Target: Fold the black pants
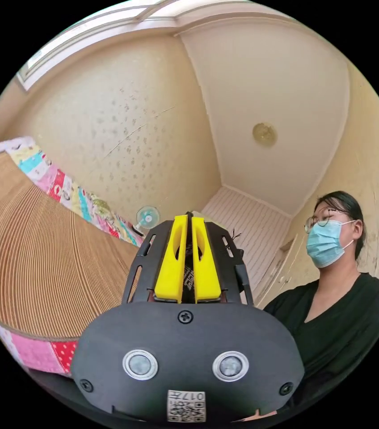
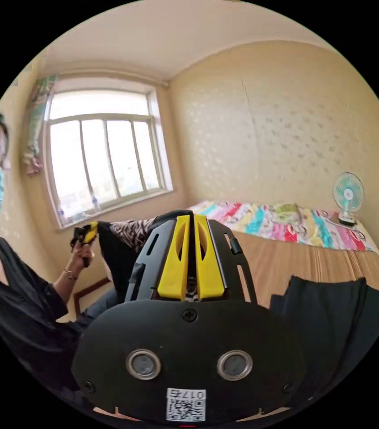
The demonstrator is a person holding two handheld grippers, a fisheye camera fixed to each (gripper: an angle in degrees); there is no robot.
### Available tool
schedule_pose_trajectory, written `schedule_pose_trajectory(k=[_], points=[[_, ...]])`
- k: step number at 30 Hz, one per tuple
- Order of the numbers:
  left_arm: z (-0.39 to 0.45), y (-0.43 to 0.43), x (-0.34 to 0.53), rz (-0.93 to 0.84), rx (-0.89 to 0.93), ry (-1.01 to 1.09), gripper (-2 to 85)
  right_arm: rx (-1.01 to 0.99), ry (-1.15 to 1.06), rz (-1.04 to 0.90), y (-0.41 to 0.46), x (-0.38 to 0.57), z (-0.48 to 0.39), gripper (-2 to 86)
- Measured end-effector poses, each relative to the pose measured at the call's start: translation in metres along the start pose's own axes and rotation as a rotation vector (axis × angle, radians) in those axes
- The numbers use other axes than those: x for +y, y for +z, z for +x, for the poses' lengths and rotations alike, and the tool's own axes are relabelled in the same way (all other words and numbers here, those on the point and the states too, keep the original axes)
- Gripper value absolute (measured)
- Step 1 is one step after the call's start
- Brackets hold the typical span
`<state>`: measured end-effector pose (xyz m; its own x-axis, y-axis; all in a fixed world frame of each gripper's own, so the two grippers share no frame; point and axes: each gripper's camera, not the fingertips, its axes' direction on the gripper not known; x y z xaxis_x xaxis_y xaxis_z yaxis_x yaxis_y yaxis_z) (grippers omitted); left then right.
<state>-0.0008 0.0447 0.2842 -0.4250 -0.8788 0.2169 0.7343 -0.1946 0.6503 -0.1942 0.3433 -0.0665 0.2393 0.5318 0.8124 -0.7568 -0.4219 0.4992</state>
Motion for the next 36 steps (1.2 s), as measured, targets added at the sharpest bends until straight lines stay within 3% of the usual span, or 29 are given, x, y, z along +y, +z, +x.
schedule_pose_trajectory(k=[3,5,10,12,14,16,19,22,24,26,28,31,36], points=[[0.033,0.018,-0.028,-0.039,-0.131,0.057,-0.3,0.104,0.015,-0.016,-0.027,-0.006,-0.007,2.0],[0.066,0.04,-0.04,-0.039,-0.102,0.135,-0.3,0.096,-0.008,0.017,-0.037,-0.005,-0.02,2.0],[0.142,0.045,-0.045,0.102,0.117,0.326,-0.3,-0.091,-0.026,0.318,-0.096,0.006,-0.052,2.1],[0.154,0.048,-0.049,0.11,0.124,0.309,-0.3,-0.081,-0.018,0.385,-0.117,0.009,-0.064,2.1],[0.17,0.061,-0.056,0.094,0.014,0.346,-0.2,-0.071,-0.043,0.411,-0.121,0.008,-0.075,2.1],[0.169,0.085,-0.071,0.027,-0.14,0.336,-0.2,0.045,-0.03,0.359,-0.11,-0.003,-0.083,2.0],[0.121,0.154,-0.111,-0.147,-0.37,0.275,0.1,0.282,0.036,0.124,-0.05,-0.038,-0.062,2.0],[0.0,0.257,-0.142,-0.371,-0.677,0.079,1.1,0.445,0.042,-0.167,0.06,-0.069,0.004,2.0],[-0.089,0.325,-0.139,-0.527,-0.791,0.008,2.6,0.525,0.089,-0.443,0.182,-0.076,0.085,2.1],[-0.197,0.383,-0.092,-0.758,-0.924,-0.139,6.1,0.604,0.14,-0.528,0.256,-0.055,0.138,2.1],[-0.229,0.393,-0.047,-0.78,-0.982,-0.156,8.7,0.673,0.214,-0.611,0.295,-0.02,0.165,2.6],[-0.239,0.386,0.025,-0.772,-0.956,-0.038,9.5,0.558,0.173,-0.61,0.314,0.039,0.149,3.8],[-0.252,0.327,0.114,-0.771,-0.812,-0.16,9.3,0.23,0.172,-0.717,0.329,0.168,0.092,6.2]])
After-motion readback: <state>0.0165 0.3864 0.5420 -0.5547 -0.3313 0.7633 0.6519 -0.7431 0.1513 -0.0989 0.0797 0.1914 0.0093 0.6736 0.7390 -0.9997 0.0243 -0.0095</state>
